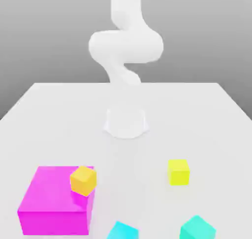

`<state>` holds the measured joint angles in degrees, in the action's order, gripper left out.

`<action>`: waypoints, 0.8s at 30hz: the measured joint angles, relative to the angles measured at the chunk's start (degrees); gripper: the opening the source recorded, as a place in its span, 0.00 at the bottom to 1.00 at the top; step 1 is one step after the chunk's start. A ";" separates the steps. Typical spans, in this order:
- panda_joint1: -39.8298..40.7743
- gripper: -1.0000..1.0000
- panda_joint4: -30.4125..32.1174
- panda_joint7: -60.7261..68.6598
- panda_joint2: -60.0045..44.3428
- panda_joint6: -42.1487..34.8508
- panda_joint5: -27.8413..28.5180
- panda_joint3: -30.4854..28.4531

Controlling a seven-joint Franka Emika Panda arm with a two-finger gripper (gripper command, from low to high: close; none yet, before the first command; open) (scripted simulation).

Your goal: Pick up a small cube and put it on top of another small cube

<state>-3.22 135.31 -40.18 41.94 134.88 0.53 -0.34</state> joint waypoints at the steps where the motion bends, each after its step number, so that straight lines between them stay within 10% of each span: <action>1: -1.48 0.50 1.62 2.63 -1.83 1.44 0.23 -0.18; 24: -26.91 0.50 32.78 57.31 -39.71 31.46 -0.14 -1.24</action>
<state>-30.13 168.09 17.13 2.23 166.34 0.39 -1.58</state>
